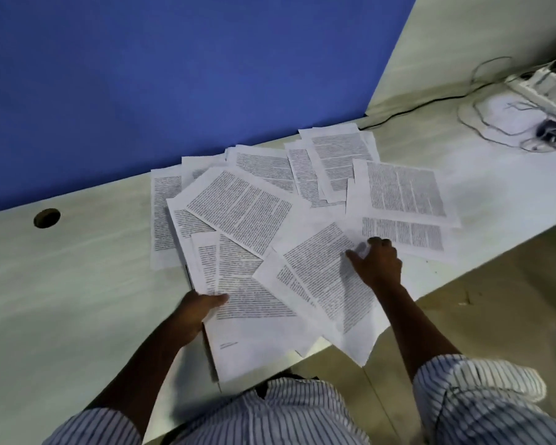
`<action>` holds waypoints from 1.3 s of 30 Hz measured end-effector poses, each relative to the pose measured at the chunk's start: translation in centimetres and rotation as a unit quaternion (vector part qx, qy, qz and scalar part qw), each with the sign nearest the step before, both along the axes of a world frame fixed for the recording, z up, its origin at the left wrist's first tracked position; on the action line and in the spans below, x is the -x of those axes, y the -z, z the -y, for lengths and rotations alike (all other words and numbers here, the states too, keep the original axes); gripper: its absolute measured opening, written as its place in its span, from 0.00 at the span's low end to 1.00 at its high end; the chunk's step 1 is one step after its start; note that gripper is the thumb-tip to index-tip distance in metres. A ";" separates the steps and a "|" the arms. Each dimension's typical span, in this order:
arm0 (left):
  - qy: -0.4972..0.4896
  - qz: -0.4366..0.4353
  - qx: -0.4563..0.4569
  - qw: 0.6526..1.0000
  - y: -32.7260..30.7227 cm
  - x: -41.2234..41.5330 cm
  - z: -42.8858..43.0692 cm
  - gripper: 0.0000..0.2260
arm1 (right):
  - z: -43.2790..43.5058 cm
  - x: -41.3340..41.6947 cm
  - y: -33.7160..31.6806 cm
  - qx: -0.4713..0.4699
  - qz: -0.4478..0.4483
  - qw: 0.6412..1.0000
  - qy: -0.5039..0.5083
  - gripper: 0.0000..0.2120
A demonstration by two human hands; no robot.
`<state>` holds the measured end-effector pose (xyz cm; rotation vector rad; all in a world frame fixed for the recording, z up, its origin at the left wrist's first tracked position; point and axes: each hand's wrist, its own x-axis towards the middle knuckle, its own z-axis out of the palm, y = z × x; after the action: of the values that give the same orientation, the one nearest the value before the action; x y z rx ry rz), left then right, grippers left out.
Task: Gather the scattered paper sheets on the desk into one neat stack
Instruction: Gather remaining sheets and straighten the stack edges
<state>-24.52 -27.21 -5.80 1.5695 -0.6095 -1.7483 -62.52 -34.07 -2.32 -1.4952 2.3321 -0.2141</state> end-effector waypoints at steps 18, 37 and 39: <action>-0.115 0.145 -0.010 0.983 -1.9 6.7 0.7 0.18 | -0.1 -6.3 1.8 -0.026 0.128 0.987 -0.089 0.22; -0.026 0.171 -0.033 0.984 -4.8 -8.4 -3.1 0.15 | 8.0 -17.6 -0.7 -0.093 0.252 0.961 -0.063 0.37; -0.016 0.172 -0.020 0.985 -4.8 -9.6 -3.5 0.14 | 8.5 -19.8 0.7 -0.110 0.318 0.942 -0.007 0.49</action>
<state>-14.87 -23.70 -1.04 1.9190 -0.7126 -1.4832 -42.69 -42.58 -2.99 -1.1174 1.7589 -0.3586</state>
